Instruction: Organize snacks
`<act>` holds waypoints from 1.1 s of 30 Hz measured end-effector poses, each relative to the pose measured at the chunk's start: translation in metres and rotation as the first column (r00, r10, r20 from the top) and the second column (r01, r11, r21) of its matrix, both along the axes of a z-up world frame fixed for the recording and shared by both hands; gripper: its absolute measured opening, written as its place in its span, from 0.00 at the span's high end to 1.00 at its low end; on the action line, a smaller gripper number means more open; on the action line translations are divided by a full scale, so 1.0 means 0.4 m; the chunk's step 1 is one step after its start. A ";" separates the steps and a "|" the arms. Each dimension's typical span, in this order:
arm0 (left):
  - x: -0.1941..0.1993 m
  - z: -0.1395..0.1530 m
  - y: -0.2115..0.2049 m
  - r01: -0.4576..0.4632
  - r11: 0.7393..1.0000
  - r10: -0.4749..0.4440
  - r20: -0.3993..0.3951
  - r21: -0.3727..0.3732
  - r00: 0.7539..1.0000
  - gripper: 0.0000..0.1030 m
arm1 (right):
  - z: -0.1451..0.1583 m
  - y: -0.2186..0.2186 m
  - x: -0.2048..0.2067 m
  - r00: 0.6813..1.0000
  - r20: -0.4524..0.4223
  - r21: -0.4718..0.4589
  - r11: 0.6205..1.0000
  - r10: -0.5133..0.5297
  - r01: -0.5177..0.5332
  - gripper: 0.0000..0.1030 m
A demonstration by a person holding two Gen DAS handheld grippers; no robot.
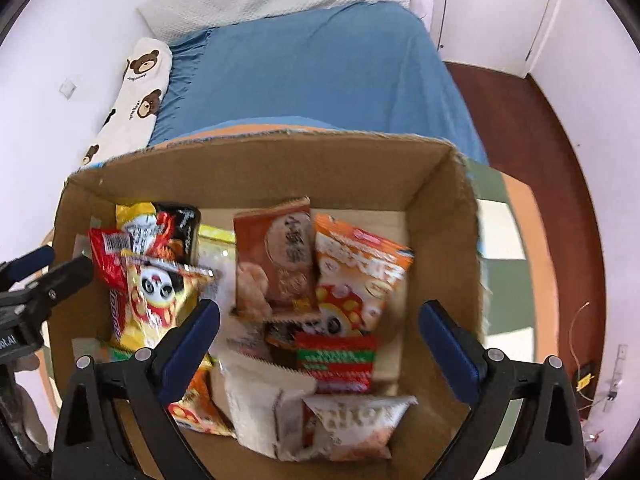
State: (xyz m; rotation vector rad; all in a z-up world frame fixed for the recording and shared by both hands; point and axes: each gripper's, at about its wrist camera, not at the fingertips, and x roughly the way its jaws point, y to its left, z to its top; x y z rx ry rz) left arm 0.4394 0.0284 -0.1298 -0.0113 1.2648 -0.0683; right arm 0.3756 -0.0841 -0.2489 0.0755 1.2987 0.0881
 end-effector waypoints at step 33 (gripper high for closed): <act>-0.607 0.417 -0.040 0.001 1.000 -0.010 0.342 0.029 0.939 0.00 | 0.523 -0.029 -0.654 0.922 0.388 -0.012 1.000 0.001 0.004 0.00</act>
